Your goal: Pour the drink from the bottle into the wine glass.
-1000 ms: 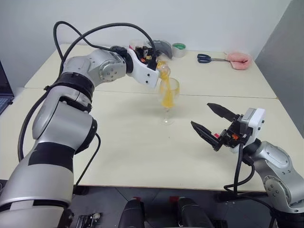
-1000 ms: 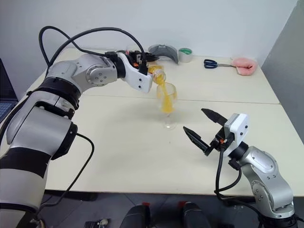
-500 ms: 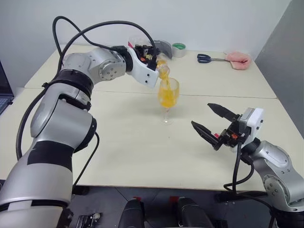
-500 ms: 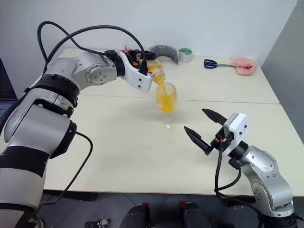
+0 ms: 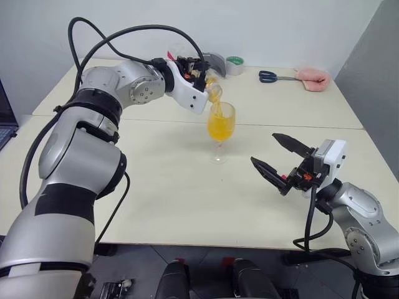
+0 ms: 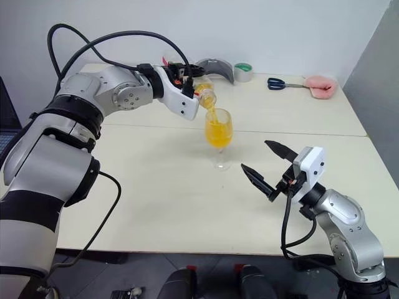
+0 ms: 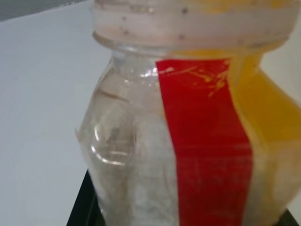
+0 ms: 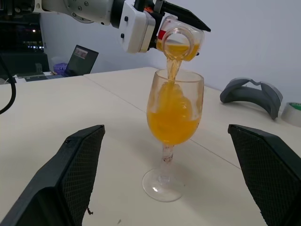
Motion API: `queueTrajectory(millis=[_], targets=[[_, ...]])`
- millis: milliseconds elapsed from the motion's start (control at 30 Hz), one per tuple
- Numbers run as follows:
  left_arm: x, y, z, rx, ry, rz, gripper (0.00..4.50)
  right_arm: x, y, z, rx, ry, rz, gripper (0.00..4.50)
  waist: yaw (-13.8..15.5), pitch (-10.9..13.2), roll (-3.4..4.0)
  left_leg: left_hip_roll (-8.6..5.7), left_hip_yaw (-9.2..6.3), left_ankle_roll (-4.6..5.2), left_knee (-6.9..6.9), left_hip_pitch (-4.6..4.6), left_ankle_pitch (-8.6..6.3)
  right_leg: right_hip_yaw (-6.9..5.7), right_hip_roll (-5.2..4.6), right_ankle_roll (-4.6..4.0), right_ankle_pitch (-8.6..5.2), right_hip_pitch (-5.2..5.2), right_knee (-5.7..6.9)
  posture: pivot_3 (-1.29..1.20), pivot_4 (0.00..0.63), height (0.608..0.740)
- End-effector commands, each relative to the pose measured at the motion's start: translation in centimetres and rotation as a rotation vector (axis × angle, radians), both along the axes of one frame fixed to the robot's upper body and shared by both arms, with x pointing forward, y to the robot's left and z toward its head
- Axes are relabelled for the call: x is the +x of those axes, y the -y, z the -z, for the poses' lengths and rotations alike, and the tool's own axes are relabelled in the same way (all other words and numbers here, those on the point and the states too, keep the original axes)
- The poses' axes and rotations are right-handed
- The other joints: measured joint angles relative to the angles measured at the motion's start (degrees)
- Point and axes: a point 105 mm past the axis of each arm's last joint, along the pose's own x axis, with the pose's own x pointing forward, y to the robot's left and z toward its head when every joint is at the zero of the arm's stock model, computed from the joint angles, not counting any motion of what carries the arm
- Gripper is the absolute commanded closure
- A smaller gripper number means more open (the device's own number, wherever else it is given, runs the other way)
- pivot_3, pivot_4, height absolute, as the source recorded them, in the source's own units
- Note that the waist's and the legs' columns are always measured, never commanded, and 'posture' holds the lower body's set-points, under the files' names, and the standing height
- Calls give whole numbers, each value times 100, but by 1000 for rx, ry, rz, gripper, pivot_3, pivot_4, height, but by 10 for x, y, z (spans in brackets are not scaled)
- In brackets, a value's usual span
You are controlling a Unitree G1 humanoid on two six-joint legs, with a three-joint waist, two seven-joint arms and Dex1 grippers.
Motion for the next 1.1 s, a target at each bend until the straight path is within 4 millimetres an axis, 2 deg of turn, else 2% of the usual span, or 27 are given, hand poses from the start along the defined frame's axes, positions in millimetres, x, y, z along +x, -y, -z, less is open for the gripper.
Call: queueTrajectory(millis=[33, 267, 733, 867, 933, 1000, 1100], targets=[[-3, 1, -27, -21, 76, 6, 2821, -3, -2, -7, 7, 35, -17, 0, 0, 0, 0, 0, 0, 0, 0, 0, 0, 0, 0, 0, 0, 0, 0, 0, 150, 740], [-2, 1, -26, -38, 59, 1, 2821, -2, -3, -7, 10, 37, -16, 0, 0, 0, 0, 0, 0, 0, 1, 0, 0, 0, 0, 0, 0, 0, 1, 0, 150, 740], [-12, 3, -24, -255, -129, 71, 2821, -5, -4, -8, 20, 33, -17, 0, -2, -1, 1, 0, 1, 0, 4, 3, 1, 0, 0, -1, 0, 0, 8, 0, 150, 740], [-14, 0, -28, -433, -241, 95, 2821, -5, -5, -8, 19, 28, -30, 0, -2, -1, 1, 0, 1, -1, 4, 4, 1, 0, -1, -1, 1, 1, 11, 0, 150, 740], [-12, -4, -31, -582, -322, 96, 2821, -7, -6, -9, 18, 26, -42, 0, -2, -2, 3, 1, 1, -1, 6, 4, 1, 0, -1, -1, 1, 1, 14, 0, 150, 740], [-9, -13, -31, -757, -406, 84, 2821, -8, -8, -9, 16, 22, -56, 0, -3, -3, 5, 1, -1, -1, 10, 4, 1, -2, -1, -2, 1, 2, 20, 0, 150, 740], [-1, -36, -25, -1038, -489, 20, 2821, -11, -10, -11, 13, 11, -80, 0, -28, -4, 7, 3, -1, -1, 16, 8, 1, 1, -2, -2, 1, 2, 33, 0, 150, 740]])
